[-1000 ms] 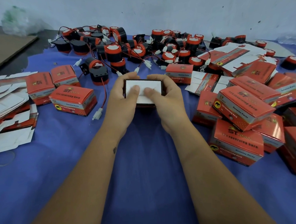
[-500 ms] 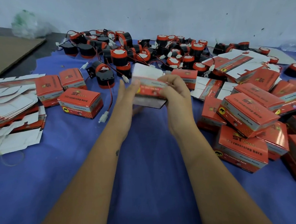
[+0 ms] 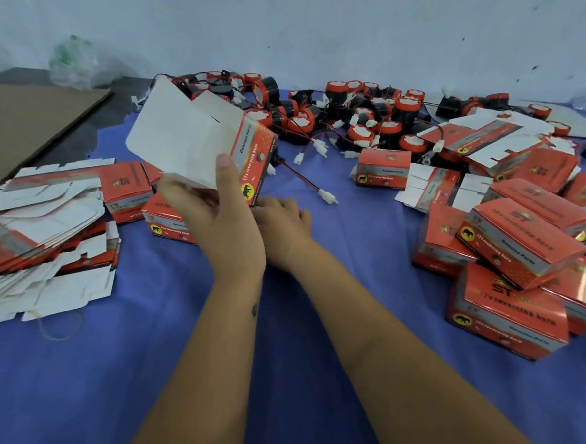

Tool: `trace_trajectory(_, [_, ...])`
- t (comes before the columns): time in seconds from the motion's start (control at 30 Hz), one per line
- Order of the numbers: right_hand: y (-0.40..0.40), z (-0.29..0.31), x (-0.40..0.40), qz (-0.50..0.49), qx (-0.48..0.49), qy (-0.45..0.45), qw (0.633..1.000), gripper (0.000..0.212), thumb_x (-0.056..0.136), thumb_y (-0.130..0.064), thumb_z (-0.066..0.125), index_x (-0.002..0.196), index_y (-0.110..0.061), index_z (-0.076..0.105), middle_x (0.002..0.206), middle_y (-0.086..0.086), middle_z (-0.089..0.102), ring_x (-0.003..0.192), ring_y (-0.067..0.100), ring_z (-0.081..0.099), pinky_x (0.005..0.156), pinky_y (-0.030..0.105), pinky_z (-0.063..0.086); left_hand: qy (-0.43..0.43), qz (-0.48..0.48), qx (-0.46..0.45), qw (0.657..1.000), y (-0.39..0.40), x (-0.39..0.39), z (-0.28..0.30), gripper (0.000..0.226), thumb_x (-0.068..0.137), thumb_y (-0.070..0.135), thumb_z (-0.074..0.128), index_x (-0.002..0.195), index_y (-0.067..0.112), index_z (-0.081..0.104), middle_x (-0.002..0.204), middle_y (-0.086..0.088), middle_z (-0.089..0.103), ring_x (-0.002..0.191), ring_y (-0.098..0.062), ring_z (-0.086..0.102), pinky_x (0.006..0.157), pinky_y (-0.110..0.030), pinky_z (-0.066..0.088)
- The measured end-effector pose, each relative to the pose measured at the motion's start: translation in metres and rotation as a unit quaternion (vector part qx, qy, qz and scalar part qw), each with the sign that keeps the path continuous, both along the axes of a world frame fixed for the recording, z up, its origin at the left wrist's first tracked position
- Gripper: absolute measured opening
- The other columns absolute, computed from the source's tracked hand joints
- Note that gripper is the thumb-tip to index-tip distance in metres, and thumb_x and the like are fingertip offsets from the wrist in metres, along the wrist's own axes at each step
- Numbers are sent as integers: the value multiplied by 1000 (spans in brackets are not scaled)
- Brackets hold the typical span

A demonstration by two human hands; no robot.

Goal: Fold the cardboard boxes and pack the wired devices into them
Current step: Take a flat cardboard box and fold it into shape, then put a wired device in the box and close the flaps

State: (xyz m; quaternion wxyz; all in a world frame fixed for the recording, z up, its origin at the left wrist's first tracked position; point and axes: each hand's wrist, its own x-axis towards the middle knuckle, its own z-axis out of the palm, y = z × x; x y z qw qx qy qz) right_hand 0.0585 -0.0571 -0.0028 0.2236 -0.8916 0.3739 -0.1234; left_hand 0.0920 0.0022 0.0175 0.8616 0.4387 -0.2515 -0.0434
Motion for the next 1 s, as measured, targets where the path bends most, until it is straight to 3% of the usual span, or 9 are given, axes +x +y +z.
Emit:
trace_trajectory(0.1, [2, -1, -3, -33, -21, -56, 998, 23, 92, -13, 49, 92, -21, 71, 99, -4, 60, 96, 18, 49, 79, 35, 34, 9, -4, 2, 1000, -1, 1, 1, 18, 97, 21, 53, 106, 31, 41, 113, 13, 57, 101, 8, 61, 86, -18, 49])
trace_trajectory(0.2, [-8, 14, -35, -123, 70, -148, 979, 35, 83, 3, 47, 79, -20, 72, 88, 1, 71, 82, 18, 58, 74, 34, 50, 22, -26, 1, 999, -2, -1, 2, 17, 98, 21, 52, 108, 30, 41, 115, 12, 57, 100, 9, 61, 85, -15, 48])
trace_trajectory(0.33, [-27, 39, -90, -234, 6, -185, 955, 20, 74, 3, 45, 73, 0, 65, 76, 18, 64, 65, 33, 51, 56, 38, 40, 35, -46, 26, 998, -6, -3, -1, 16, 96, 34, 47, 111, 36, 40, 118, 20, 53, 101, 17, 58, 82, -6, 46])
trace_trajectory(0.43, [-28, 51, -104, -263, 2, -236, 936, 24, 74, 0, 39, 79, -9, 60, 80, 14, 65, 70, 34, 54, 59, 42, 43, 51, -77, 83, 992, -16, -4, -7, 27, 98, 37, 46, 122, 27, 40, 118, 17, 56, 95, 17, 59, 76, -3, 45])
trace_trajectory(0.53, [-27, 55, -104, -248, 41, -286, 925, 20, 83, -11, 43, 90, -21, 58, 82, 1, 65, 72, 28, 59, 65, 45, 48, 110, -145, 147, 972, -24, -6, -12, 46, 93, 49, 48, 129, 21, 43, 119, 4, 63, 103, 0, 64, 87, -20, 52])
trace_trajectory(0.63, [-25, 47, -98, -191, 36, -263, 945, 24, 92, -13, 44, 98, -27, 62, 75, -10, 58, 48, 6, 44, 51, 30, 37, 152, -182, 177, 955, -25, -7, -9, 67, 82, 59, 48, 136, 19, 45, 122, -2, 67, 110, -16, 66, 99, -40, 52])
trace_trajectory(0.73, [-21, 34, -94, -130, 47, -270, 953, 39, 97, -5, 40, 111, -31, 65, 76, 2, 60, 41, 7, 33, 45, 24, 30, 190, -173, 176, 950, -25, -1, -9, 59, 95, 58, 45, 140, 20, 45, 121, -2, 68, 108, -15, 67, 101, -42, 52])
trace_trajectory(0.83, [-15, 23, -94, -51, 11, -278, 959, 48, 97, 2, 43, 131, -28, 60, 90, 10, 57, 56, 4, 39, 56, 13, 34, 214, -170, 178, 945, -25, 5, -9, 55, 99, 58, 40, 139, 21, 49, 121, -4, 68, 109, -17, 67, 101, -42, 52])
trace_trajectory(1.0, [-8, 17, -92, 24, -74, -250, 965, 43, 91, -4, 60, 128, -26, 63, 95, 13, 51, 58, 9, 37, 64, 10, 36, 163, -141, 229, 949, -23, 1, -8, 55, 100, 55, 38, 139, 17, 43, 125, -4, 63, 113, -17, 62, 90, -31, 52])
